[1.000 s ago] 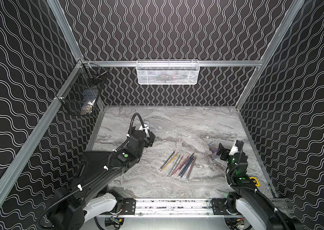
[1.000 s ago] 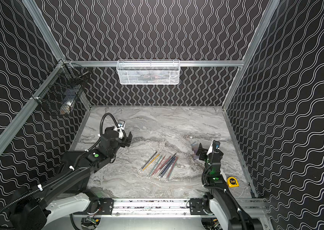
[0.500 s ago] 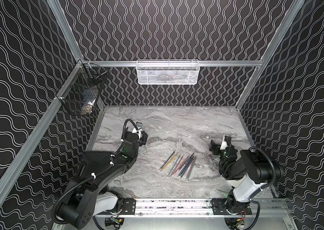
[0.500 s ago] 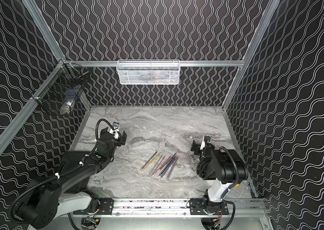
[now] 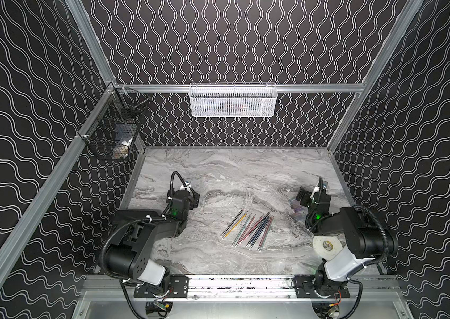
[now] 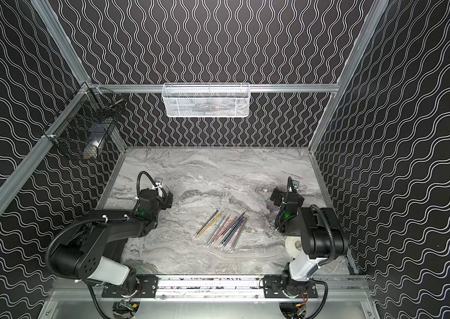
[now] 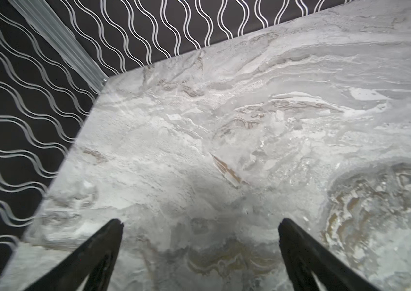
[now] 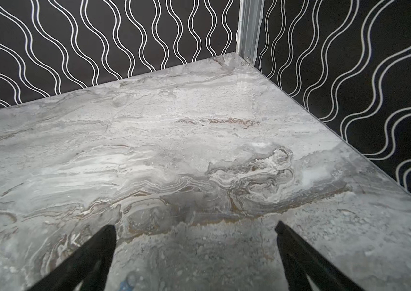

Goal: Remove the protective cover of the pencils
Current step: Reset both arms

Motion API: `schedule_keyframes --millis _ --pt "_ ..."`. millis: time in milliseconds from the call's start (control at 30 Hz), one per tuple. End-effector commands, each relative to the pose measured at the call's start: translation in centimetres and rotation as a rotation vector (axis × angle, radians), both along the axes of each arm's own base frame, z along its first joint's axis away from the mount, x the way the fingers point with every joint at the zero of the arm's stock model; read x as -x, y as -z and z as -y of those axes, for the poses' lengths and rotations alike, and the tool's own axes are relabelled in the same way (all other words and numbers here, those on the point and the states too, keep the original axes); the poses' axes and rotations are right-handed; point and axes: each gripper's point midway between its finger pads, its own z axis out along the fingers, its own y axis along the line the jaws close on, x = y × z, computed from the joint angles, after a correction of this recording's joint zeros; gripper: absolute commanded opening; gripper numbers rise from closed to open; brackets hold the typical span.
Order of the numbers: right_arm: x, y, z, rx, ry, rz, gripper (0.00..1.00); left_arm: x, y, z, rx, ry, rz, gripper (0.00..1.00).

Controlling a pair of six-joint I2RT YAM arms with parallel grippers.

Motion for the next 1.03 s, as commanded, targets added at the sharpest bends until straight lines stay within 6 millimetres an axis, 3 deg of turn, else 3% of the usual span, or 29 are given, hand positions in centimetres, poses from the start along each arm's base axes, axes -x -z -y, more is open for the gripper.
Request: schedule_keyframes --millis 0,167,300,1000 --pt "-0.2 -0.5 0.2 0.0 0.011 0.02 0.99 -0.3 -1.2 0.2 0.083 0.025 0.15 0.99" --pt "-0.2 -0.5 0.2 -0.001 0.011 0.02 0.99 -0.6 0.1 0.7 0.131 0.109 0.122 1.0" --pt "-0.2 -0.5 0.2 0.001 0.011 0.02 0.99 -1.7 0.9 -0.6 0.235 0.112 0.071 1.0" --pt "-0.4 -0.3 -0.5 0.004 -0.031 0.012 0.99 -1.5 0.4 -1.0 0.235 0.111 0.1 1.0"
